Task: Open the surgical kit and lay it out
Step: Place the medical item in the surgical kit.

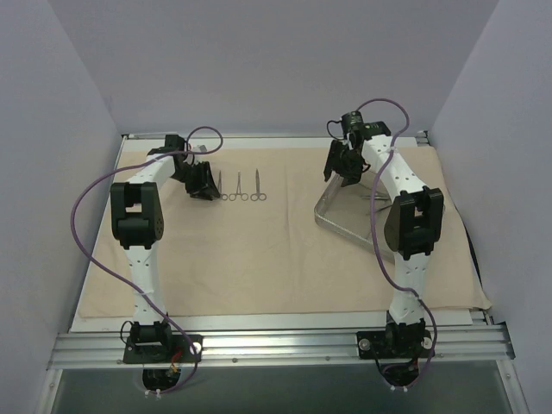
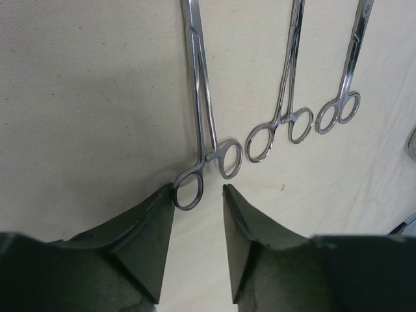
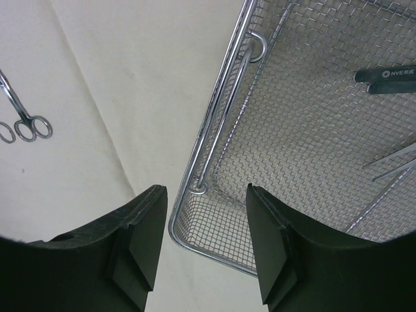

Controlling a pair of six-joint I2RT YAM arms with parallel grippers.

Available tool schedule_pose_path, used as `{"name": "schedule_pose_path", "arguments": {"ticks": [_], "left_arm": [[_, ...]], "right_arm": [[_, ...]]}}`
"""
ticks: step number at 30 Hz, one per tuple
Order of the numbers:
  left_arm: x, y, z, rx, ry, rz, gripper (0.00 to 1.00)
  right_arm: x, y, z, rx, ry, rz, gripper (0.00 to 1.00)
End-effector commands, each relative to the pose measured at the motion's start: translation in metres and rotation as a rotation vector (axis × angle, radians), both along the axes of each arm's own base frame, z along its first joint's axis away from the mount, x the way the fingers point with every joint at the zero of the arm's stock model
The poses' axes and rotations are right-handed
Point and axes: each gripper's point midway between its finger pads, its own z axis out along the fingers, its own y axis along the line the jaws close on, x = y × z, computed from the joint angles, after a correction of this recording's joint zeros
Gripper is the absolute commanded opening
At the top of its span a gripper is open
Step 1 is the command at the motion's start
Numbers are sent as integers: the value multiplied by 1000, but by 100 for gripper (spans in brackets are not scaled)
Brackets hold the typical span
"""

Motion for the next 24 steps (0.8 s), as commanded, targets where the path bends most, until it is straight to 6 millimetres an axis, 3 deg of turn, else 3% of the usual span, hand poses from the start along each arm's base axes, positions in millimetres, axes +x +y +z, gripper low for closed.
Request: {"name": "schedule_pose_path", "arguments": {"ticks": [1,4,5,8,9,11,12,15,19,24], "left_arm": [[5,21,9,91,-24,31,49],[12,32,26,154,-68,64,54],[11,40,31,199,-62,85,54],[17,55,71,277,-135,149,54],[18,55,92,280,-173,163,55],[15,54,111,284,-200,183,55],[12,47,126,276,-232,179,55],[1,28,142,224,-251,163,56],[-18,-14,141,165,-247,81,55],[-29,-35,143,139,-256,32,56]], "right_arm": [[-7,-13,24,5,-25,-25,52],[-13,-39,29,-16,-27,-100,60],[-19,-62,20,-53,-1,-153,66],[-28,-98,8,-59,27,-234,67],[-33,-109,-4,-54,53,-259,67],[-34,-131,-14,-68,70,-325,66],[-34,-141,-21,-114,63,-356,66],[-26,-156,-31,-159,28,-459,65],[-29,-164,-50,-146,28,-522,52],[-25,-167,-69,-151,72,-518,50]]}}
